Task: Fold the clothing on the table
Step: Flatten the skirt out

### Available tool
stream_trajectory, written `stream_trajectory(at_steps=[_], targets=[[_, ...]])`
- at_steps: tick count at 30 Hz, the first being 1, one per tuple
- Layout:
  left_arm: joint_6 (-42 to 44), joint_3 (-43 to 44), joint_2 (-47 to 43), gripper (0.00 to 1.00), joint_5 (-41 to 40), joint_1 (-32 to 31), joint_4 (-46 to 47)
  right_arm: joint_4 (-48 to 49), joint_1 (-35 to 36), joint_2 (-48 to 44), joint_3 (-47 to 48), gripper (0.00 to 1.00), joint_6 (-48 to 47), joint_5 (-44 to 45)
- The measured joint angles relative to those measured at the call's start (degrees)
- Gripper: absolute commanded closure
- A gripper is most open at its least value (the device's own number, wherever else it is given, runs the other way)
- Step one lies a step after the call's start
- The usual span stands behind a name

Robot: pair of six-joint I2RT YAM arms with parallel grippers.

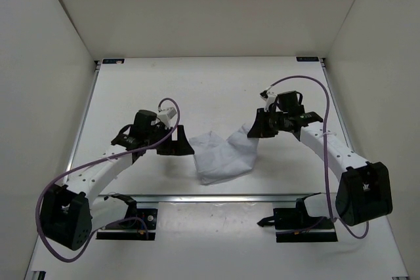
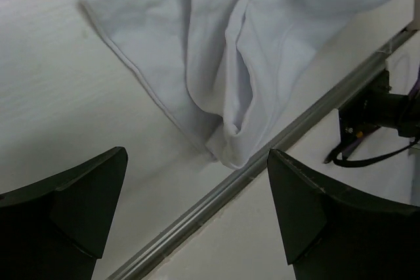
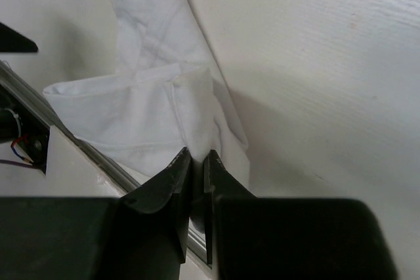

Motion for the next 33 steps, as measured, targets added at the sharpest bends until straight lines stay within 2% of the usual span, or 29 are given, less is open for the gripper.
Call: stream_trajectory(at_steps=[8, 12, 16, 18, 28, 30, 33], targets=[[-7.58, -8.63, -3.13, 0.02, 8.57, -1.14, 12.48, 0.52, -2.73, -0.37, -0.22, 1.0, 0.13, -0.57], [-9.9, -10.08, -2.49, 0.08, 10.34, -1.9, 17.66, 0.63, -2.71, -0.37, -0.76, 1.0, 0.37, -0.92], [-10.71, -10.95, -1.29, 0.08, 10.58, -2.45, 20.17, 0.79, -2.71, -0.37, -0.87, 1.0, 0.42, -1.07], [-10.84, -11.32, -0.57, 0.13, 10.62, -2.47, 21.05, 0.81, -2.71, -0.37, -0.87, 1.0, 0.39, -1.11], [-11.54, -11.47, 4.79, 0.22, 11.04, -4.09, 26.71, -0.09, -2.97, -0.37, -0.87, 1.0, 0.17, -1.18], [-11.58, -11.47, 5.55, 0.32, 11.04, -4.15, 26.91, -0.37, -3.1, -0.37, -0.87, 1.0, -0.09, -1.03], [-11.47, -11.47, 5.62, 0.39, 11.04, -4.15, 27.45, -0.59, -3.13, -0.37, -0.87, 1.0, -0.28, -0.96]])
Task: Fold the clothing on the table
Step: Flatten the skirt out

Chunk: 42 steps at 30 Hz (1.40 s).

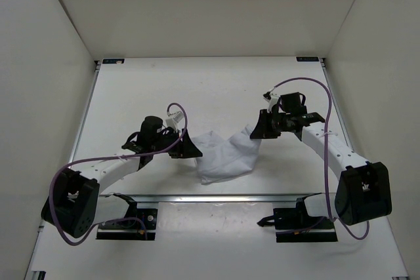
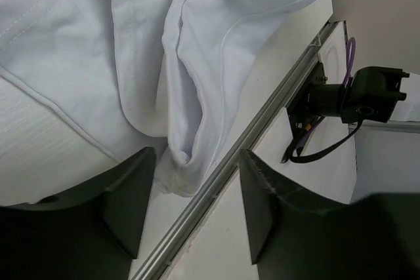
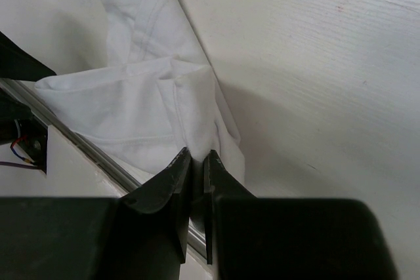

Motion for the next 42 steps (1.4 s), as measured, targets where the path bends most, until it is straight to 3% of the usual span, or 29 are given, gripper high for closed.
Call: stream_trajectory(at_steps=[2, 7, 12, 14, 16, 17, 18, 21, 24, 32, 42], targets=[[-0.09, 0.0, 0.04, 0.46, 0.07, 0.02, 0.31, -0.02, 0.0, 0.0, 0.0, 1.0, 0.0, 0.0], [-0.17, 0.0, 1.33, 0.46, 0.7, -0.13, 1.62, -0.11, 0.0, 0.0, 0.0, 1.0, -0.02, 0.26], [-0.02, 0.0, 3.37, 0.56, 1.53, -0.66, 1.66, -0.2, -0.09, 0.0, 0.0, 1.0, -0.02, 0.57], [0.15, 0.0, 3.56, 0.7, 1.79, -0.68, 1.62, -0.22, -0.17, 0.0, 0.0, 1.0, -0.02, 0.61], [0.28, 0.04, 3.54, 0.91, 1.95, -0.68, 1.6, -0.22, -0.44, 0.0, 0.0, 1.0, 0.0, 0.59], [0.48, 0.07, 3.56, 0.93, 1.99, -0.68, 1.46, -0.22, -0.63, 0.0, 0.0, 0.99, 0.0, 0.61], [0.72, 0.13, 3.56, 0.94, 1.95, -0.72, 1.25, -0.22, -0.81, 0.0, 0.0, 0.97, 0.02, 0.59], [1.49, 0.85, 3.85, 0.94, 1.77, -1.01, 0.2, 0.04, -0.87, 0.0, -0.13, 0.66, 0.35, 0.57], [2.36, 2.34, 4.94, 1.0, 1.6, -1.42, -1.05, 0.42, -1.05, -0.02, -0.72, 0.53, 0.42, 0.46], [4.81, 4.85, 8.24, 1.0, 1.33, -2.32, -5.46, 2.21, -1.64, 0.0, -1.77, 0.39, 0.11, 0.04], [6.54, 5.81, 8.39, 1.0, 1.36, -2.56, -7.76, 3.5, -2.58, 4.2, 0.26, 0.33, -2.05, 0.83]])
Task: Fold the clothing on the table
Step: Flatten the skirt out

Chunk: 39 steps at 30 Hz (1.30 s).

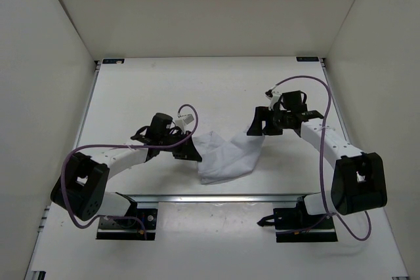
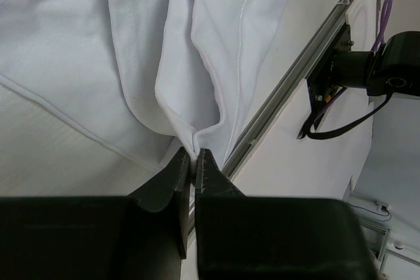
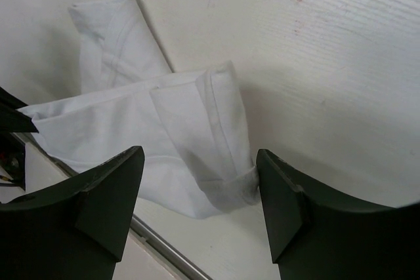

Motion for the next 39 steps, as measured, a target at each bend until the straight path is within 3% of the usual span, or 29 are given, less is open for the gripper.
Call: stream_trajectory(at_steps=[14, 29, 39], targets=[[0.87, 0.35, 0.02, 1.0, 0.02, 0.02, -1.31, 6.91, -0.42, 4.33, 0.42, 0.32, 0.35, -2.08], [1.86, 0.74, 0.07, 1.0, 0.52, 0.04, -2.47, 6.86, -3.19, 14.25, 5.22, 0.35, -3.5, -1.07], [2.58, 1.11, 0.74, 1.0, 0.85, 0.59, -3.52, 5.31, 0.9, 19.32, 7.93, 0.4, -5.77, 0.55]])
